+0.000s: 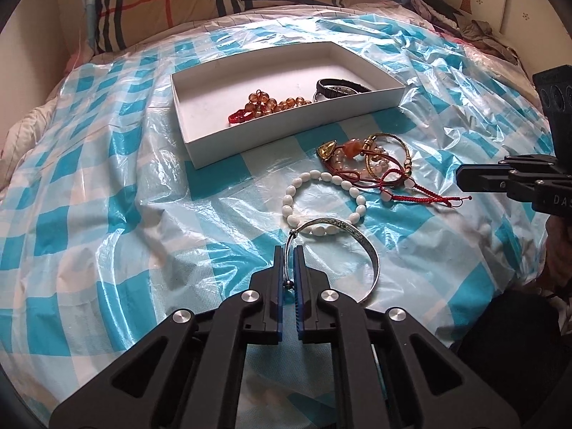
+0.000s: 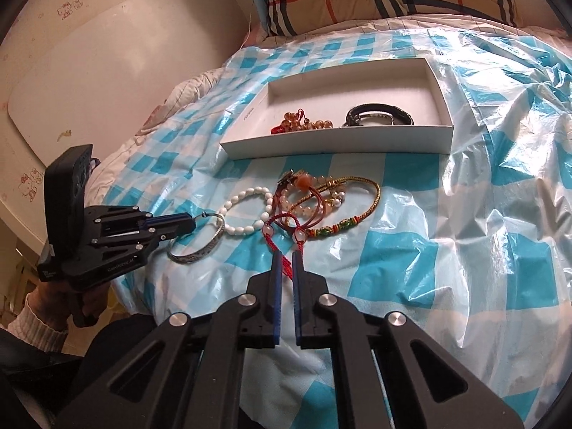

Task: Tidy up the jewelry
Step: 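Grasp and lift the red tassel bracelet with the right tool while the left tool holds the bangle, then hold the red tassel bracelet up with the right tool while the left tool holds the silver bangle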

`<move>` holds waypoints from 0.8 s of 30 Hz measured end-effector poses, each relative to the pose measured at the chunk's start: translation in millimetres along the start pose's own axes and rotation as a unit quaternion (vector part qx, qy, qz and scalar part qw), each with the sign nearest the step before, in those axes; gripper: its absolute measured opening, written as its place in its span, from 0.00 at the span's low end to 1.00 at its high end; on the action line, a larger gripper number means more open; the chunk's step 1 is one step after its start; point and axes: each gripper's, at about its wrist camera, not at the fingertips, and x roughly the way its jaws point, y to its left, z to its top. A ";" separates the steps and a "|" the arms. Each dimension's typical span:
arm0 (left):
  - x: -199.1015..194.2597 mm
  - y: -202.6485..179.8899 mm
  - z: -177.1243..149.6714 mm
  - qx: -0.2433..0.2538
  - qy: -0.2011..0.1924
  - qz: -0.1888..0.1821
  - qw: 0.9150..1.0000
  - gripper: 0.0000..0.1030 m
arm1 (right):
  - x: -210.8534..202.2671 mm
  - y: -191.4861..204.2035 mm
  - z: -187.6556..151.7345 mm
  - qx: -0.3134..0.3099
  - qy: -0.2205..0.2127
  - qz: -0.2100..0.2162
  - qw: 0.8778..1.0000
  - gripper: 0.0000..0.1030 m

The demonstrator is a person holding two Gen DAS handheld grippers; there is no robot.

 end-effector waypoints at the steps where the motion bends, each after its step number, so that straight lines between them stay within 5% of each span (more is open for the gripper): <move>1: -1.6 -0.5 0.8 0.000 -0.002 0.000 1.000 0.05 | -2.2 1.4 1.8 0.002 -0.005 0.005 1.000 0.06; 10: -29.0 3.5 10.4 -0.020 -0.033 -0.025 0.999 0.04 | -23.8 10.1 11.2 0.000 -0.040 0.018 0.999 0.06; 16: -41.5 8.9 14.9 -0.034 -0.045 -0.036 0.998 0.03 | -18.7 4.3 4.6 -0.006 -0.024 -0.003 1.000 0.06; 17: -41.7 9.1 15.0 -0.033 -0.046 -0.033 0.998 0.03 | -13.7 2.6 3.7 -0.006 -0.014 -0.009 1.000 0.10; 18: -41.2 9.7 14.9 -0.035 -0.045 -0.034 0.998 0.03 | -7.6 0.8 2.7 -0.005 -0.004 -0.011 1.000 0.33; 20: -38.8 9.6 15.0 -0.036 -0.042 -0.034 0.998 0.03 | 3.9 1.4 0.3 -0.017 0.006 -0.020 1.000 0.60; 24: -33.1 7.8 15.0 -0.036 -0.038 -0.034 0.998 0.03 | 35.6 9.1 -5.2 -0.063 0.043 -0.055 0.996 0.60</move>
